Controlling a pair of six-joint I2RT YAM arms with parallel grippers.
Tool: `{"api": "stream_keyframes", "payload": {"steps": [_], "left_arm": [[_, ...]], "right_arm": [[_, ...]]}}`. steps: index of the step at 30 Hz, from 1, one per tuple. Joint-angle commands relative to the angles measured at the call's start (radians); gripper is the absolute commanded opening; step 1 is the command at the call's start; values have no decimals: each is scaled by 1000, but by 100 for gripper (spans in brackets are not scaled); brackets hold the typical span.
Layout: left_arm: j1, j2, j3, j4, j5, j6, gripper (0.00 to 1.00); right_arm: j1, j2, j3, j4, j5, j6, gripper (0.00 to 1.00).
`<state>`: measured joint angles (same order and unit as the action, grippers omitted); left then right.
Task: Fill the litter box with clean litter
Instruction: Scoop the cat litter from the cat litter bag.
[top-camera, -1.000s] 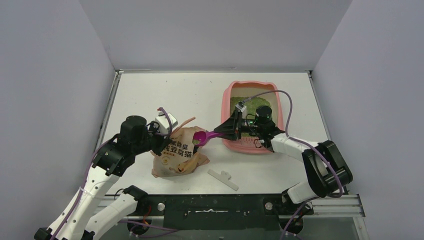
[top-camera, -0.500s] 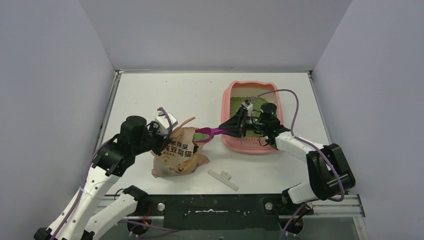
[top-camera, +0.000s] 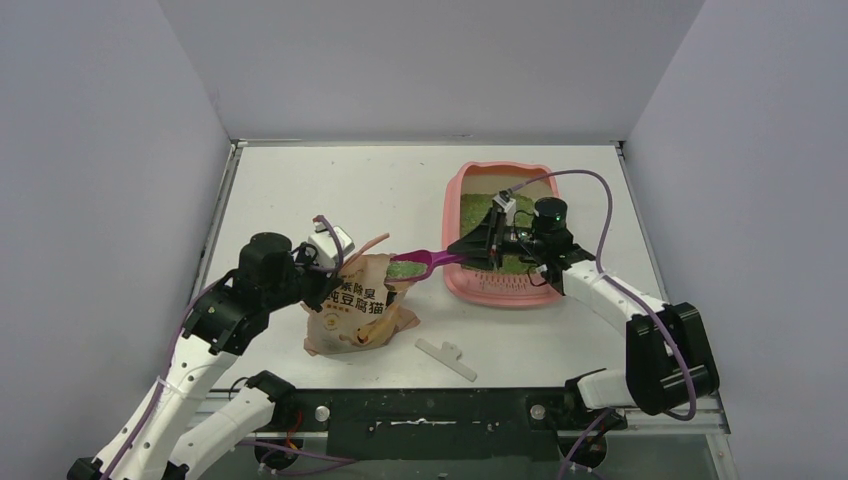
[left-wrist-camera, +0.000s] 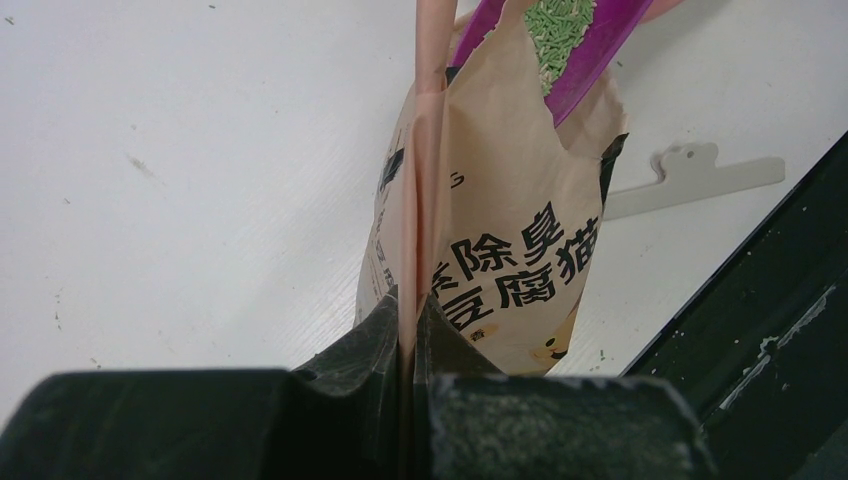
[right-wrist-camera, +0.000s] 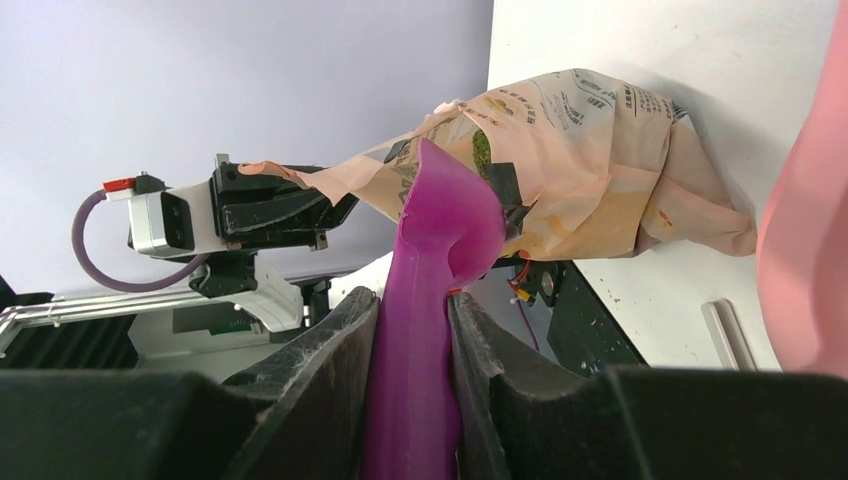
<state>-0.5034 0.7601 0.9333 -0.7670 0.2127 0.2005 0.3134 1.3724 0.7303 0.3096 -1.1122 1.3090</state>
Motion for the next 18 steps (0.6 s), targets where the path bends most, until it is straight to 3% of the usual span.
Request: {"api": "stream_keyframes", "payload": {"steps": [1,18], "left_arm": [[-10,-39,36,168,22,-20,0],[-11,-28,34,199,9,-29,0]], "right_arm": [[-23,-57,15,33,-45,-15,0],[-184,-147,-5,-66,-113,-86,0]]}}
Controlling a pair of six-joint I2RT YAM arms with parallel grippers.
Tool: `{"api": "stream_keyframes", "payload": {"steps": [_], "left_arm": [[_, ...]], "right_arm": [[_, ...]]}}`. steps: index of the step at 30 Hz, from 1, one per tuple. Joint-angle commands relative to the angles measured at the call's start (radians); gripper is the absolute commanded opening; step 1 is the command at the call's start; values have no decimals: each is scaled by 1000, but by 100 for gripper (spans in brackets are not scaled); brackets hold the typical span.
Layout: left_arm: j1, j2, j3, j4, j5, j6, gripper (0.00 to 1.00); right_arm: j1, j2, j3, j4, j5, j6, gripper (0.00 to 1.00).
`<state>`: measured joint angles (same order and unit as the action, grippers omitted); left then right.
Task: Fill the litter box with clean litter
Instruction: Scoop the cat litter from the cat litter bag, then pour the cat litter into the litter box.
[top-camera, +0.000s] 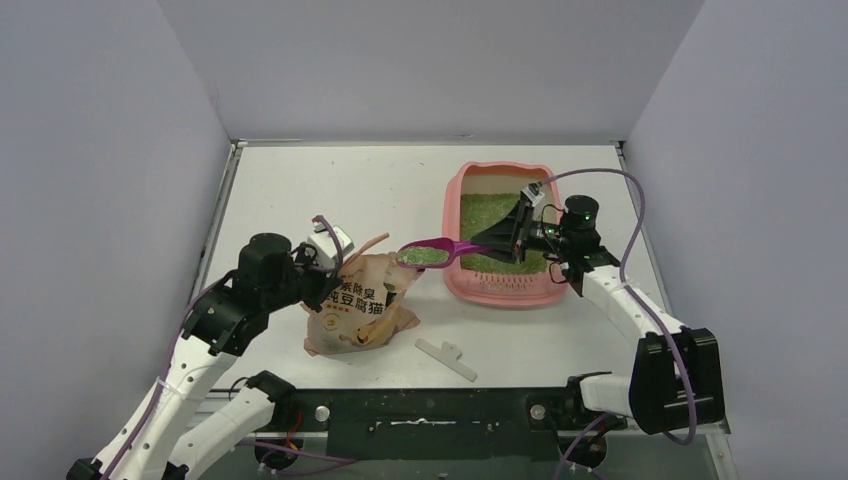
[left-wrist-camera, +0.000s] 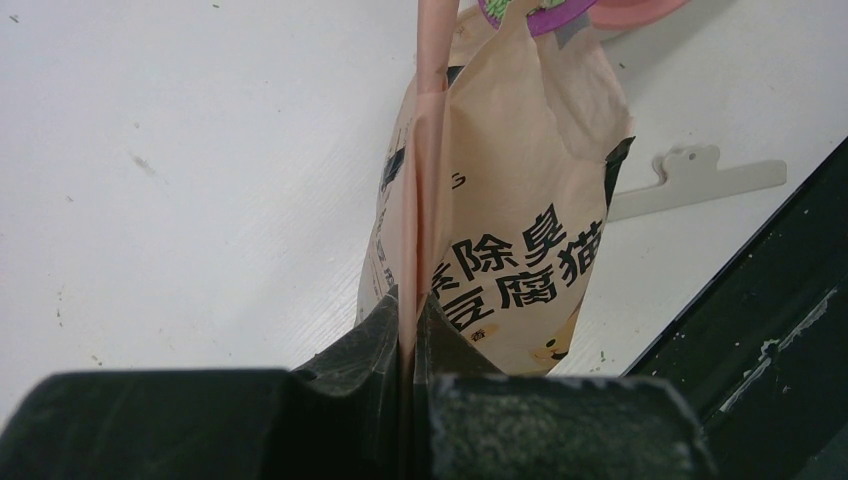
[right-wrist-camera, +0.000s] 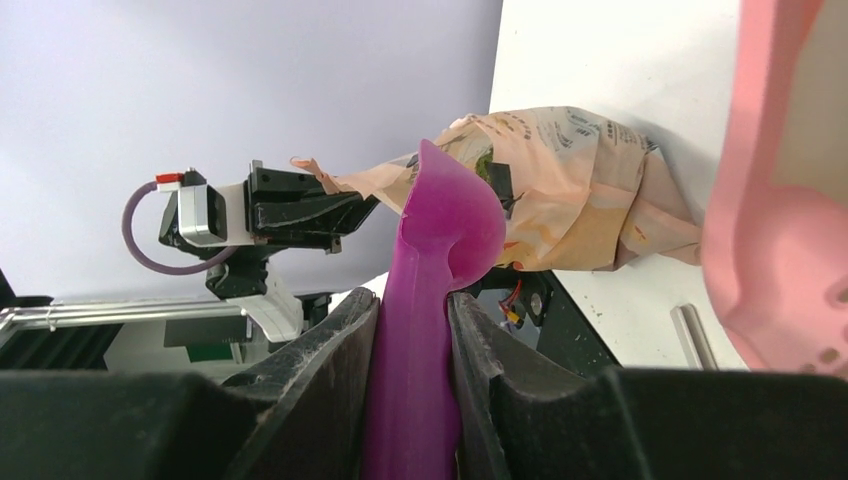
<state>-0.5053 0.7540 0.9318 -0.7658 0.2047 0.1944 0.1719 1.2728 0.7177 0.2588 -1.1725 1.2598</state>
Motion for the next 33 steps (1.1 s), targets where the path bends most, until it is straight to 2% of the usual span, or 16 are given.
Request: {"api": "stream_keyframes", "payload": {"steps": [1,7,9,20,27,33], "left_arm": [[-9,-23,35,199,14,-23,0],[-9,-29,32,208,-12,-23,0],[-9,-28,30,208,-14,-23,1],[-9,-27,26,201,-27,-11,32],[-9,-74,11,211,-93,-2,49],[-9,-106,9,230,-128,-2,56]], "right_arm": [[-57,-53,8,-26,-60,-42,0],[-168,-78,31,-164,-74,-129,0],[-242,-87,35,-185,-75,-148,0],[-494,-141,42,-345,0,-245,0],[-542,-187,51,-428,151,-298,0],[-510,-146,125,-550,272,-401,0]]}}
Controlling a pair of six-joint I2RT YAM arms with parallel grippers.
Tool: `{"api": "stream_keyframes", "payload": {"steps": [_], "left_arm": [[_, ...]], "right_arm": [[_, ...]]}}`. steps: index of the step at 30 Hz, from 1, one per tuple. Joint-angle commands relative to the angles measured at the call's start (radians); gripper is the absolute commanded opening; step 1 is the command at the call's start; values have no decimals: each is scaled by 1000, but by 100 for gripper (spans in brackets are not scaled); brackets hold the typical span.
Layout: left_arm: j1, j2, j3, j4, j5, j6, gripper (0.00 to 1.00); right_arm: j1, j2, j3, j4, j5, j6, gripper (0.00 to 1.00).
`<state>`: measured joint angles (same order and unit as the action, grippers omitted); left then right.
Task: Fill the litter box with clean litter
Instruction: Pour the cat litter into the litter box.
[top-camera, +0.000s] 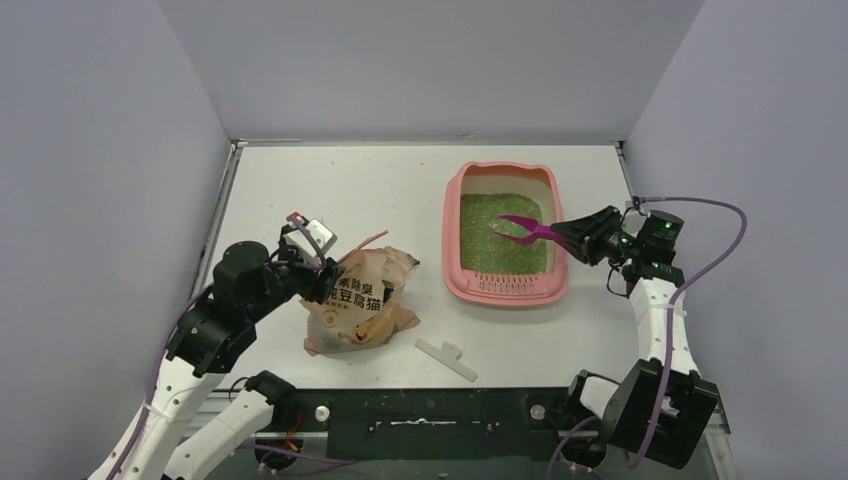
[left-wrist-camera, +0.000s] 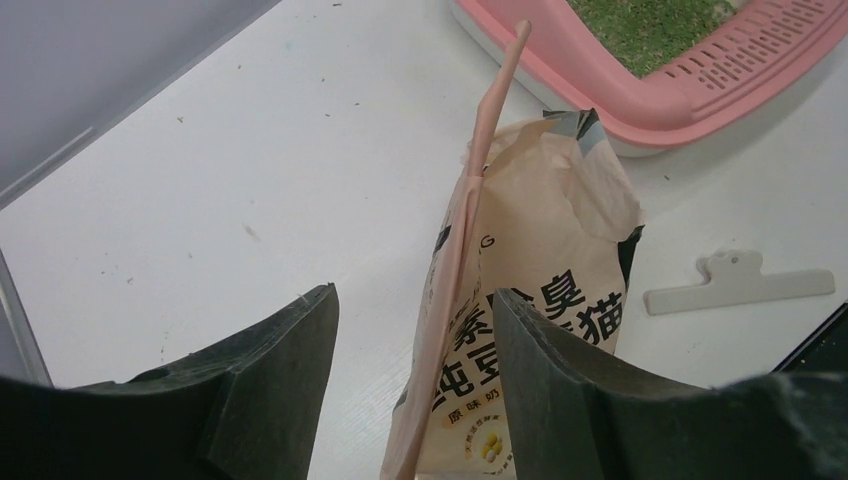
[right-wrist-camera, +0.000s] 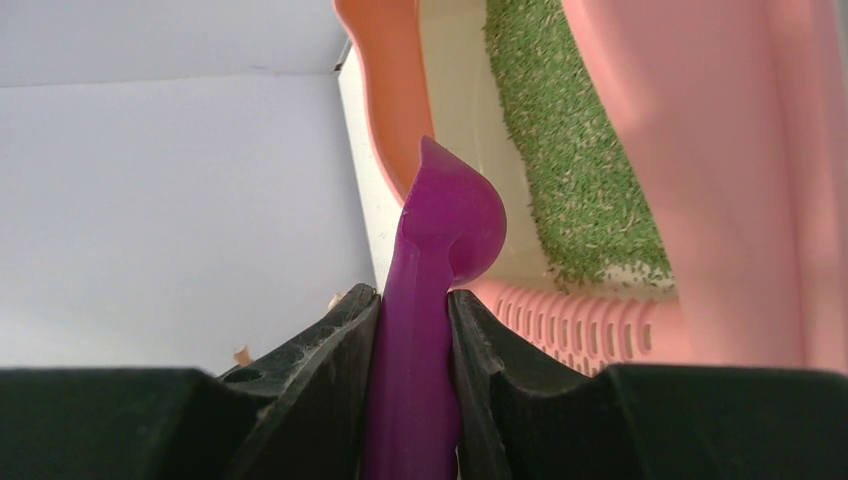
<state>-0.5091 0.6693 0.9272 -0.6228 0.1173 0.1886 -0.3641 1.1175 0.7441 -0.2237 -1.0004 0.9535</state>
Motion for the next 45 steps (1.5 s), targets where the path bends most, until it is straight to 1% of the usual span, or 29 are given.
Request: {"api": "stream_keyframes", "payload": {"steps": [1,5,8,10,13,18,23,29,32,34,36,39,43,45], "left_arm": [[-5,-26,17,89,-48,4,56],[-5,-39,27,98,-66,5,60],[-5,-43,41,80,-70,3,61],[-6,-48,48,64,-70,-2,63],[-5,-57,54,39,-74,-2,64],[-5,-72,48,27,-93,-1,64],[-5,-68,41,41,-96,3,65],[-5,-54,36,52,-82,3,65],[-5,-56,36,57,-72,2,65],[-5,-56,35,66,-65,-1,65],[-5,-59,30,78,-63,-5,65],[-5,-51,24,96,-57,-10,65],[-5,-40,33,96,-40,-15,65],[-5,-40,32,97,-38,-18,65]], "right_arm": [[44,21,116,-69,125,-106,0],[144,88,189,-34,260,-114,0],[197,157,233,46,326,-76,0],[216,207,260,96,365,-55,0],[230,258,301,127,416,-45,0],[229,287,332,149,422,-32,0],[214,242,286,114,361,-37,0],[171,116,129,65,208,-23,0],[133,21,50,0,156,-44,0],[106,-33,20,-77,136,-85,0],[72,-82,8,-162,116,-132,0],[6,-122,1,-237,67,-174,0],[-50,-131,33,-337,13,-239,0],[-54,-127,59,-406,23,-281,0]]}}
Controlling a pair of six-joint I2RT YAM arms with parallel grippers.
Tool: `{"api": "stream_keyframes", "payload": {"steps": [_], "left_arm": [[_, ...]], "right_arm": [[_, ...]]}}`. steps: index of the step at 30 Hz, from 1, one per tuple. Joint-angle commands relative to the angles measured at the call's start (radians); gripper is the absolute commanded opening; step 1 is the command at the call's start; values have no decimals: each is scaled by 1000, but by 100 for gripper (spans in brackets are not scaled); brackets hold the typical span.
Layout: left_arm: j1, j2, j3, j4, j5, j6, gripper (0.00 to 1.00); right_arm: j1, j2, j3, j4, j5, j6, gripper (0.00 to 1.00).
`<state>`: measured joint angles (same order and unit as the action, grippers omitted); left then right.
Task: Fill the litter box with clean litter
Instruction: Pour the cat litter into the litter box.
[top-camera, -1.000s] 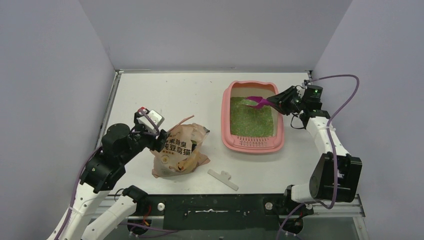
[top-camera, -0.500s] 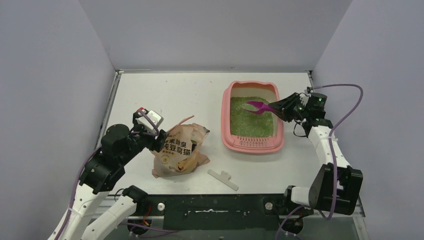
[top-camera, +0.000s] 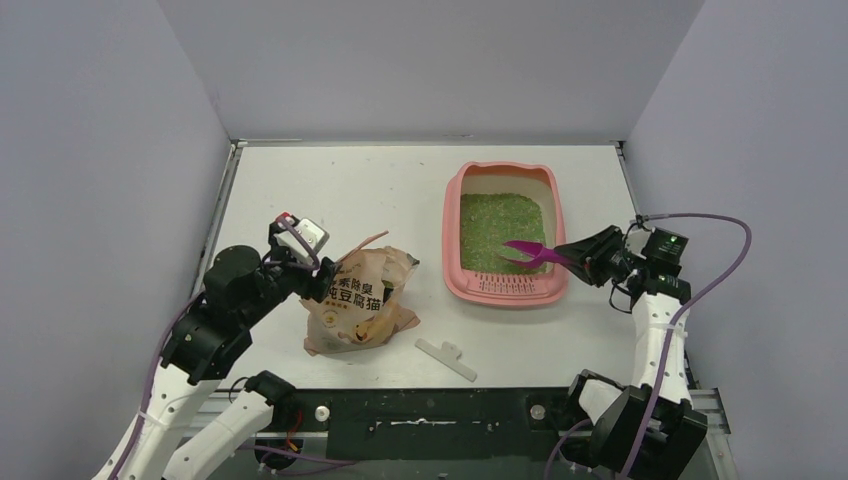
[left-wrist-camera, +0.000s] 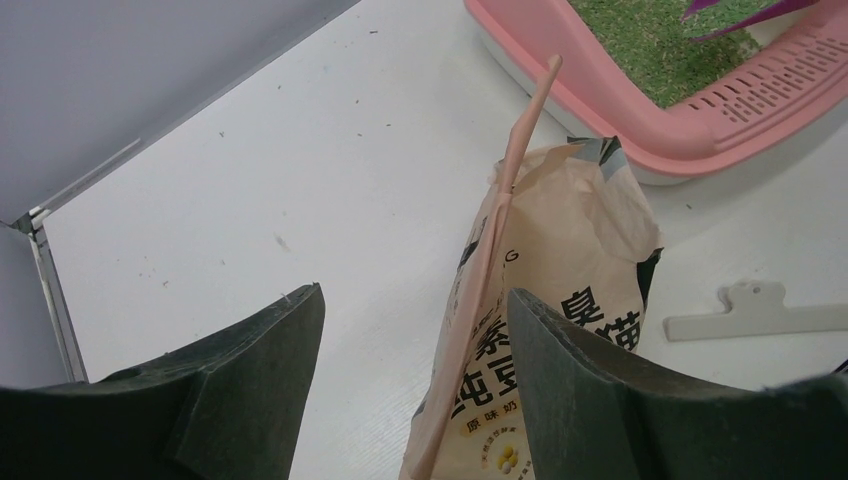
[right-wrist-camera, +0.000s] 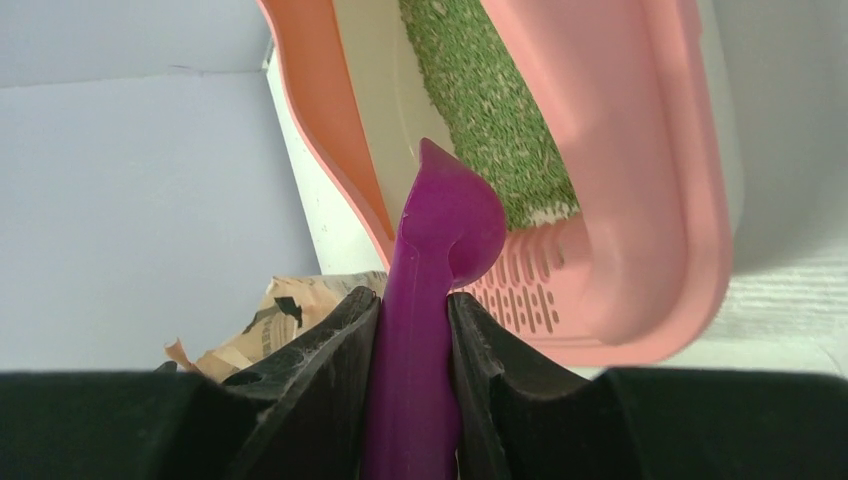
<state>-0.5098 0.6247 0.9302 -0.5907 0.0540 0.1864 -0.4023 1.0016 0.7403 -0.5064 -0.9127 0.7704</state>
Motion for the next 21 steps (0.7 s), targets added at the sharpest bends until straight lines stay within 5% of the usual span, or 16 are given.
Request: {"api": "stream_keyframes", "payload": {"steps": [1,12,21], "left_arm": [[-4,3,27,66,26,-17,65],[-4,-10,14,71,20,-15,65],[-4,-22,15,53,12,-4,65]], "right_arm": [[-16,-12,66,-135,-60,-105,0],[-12,-15,54,-75,-120,-38,0],[-30,-12,223,-347,152,-254,0]]}}
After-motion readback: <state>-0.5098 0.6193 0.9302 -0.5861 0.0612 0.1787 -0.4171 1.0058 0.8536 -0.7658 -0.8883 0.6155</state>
